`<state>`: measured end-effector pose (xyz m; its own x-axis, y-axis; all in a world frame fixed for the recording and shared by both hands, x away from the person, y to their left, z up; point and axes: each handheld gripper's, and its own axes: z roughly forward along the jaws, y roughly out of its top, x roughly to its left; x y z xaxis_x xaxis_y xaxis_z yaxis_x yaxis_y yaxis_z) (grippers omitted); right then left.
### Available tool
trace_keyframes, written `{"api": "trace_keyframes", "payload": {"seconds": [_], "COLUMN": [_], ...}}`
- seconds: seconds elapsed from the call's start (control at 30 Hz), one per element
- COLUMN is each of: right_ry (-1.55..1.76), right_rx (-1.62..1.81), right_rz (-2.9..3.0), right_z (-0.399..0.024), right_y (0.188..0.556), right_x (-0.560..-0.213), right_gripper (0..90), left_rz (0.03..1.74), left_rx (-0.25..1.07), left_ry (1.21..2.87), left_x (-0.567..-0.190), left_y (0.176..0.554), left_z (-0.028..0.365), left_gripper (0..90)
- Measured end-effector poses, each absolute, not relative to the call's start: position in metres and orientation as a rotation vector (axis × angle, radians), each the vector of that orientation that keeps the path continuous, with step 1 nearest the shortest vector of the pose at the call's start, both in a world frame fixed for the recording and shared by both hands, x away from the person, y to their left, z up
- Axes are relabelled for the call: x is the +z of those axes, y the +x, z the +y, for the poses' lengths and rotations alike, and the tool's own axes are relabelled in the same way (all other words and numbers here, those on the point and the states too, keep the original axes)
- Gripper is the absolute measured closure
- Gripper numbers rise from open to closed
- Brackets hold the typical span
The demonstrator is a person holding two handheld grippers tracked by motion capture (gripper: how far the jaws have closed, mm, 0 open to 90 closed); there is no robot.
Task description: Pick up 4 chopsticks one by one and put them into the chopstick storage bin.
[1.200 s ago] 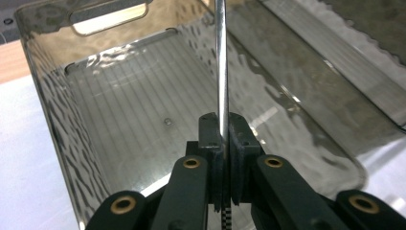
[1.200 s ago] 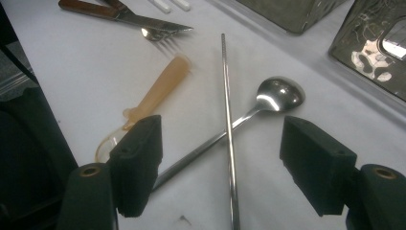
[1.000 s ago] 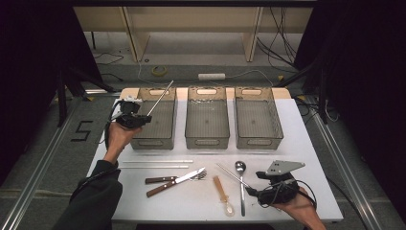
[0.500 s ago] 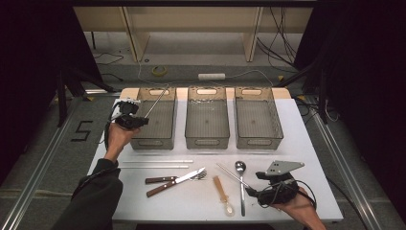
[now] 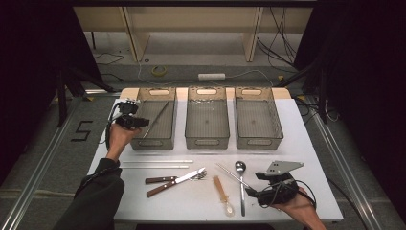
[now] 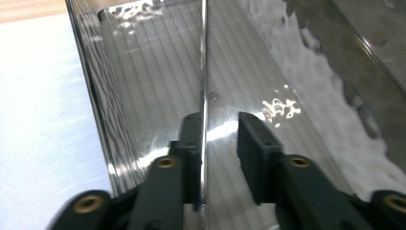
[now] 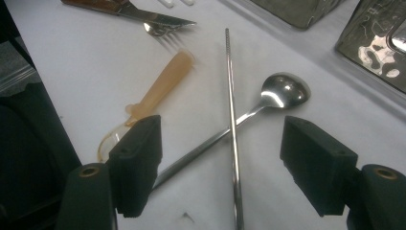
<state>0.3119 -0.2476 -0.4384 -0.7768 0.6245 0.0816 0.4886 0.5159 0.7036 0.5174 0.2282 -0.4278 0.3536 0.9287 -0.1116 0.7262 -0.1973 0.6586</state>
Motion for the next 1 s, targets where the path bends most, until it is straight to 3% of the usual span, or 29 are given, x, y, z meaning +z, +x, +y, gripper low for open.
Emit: {"api": "trace_keyframes", "payload": {"seconds": [0.27, 0.47, 0.67, 1.0], "right_ry": [0.958, 0.984, 1.025, 1.027], "right_rx": [1.075, 0.993, 0.931, 0.816], "right_rz": [2.580, 2.593, 2.623, 2.700], "right_z": [-0.248, -0.250, -0.253, -0.249], "right_y": [0.312, 0.314, 0.316, 0.319], "right_x": [-0.439, -0.442, -0.445, -0.452], "right_gripper": [32.5, 38.1, 44.7, 60.4], "left_rz": [1.287, 1.183, 1.063, 0.920], "left_rx": [0.378, 0.348, 0.365, 0.280], "left_ry": [1.927, 1.882, 1.932, 1.945], "left_x": [-0.405, -0.403, -0.403, -0.408], "left_y": [0.492, 0.463, 0.447, 0.420], "left_z": [0.217, 0.209, 0.198, 0.172], "left_gripper": [48.8, 35.2, 30.0, 25.1]}}
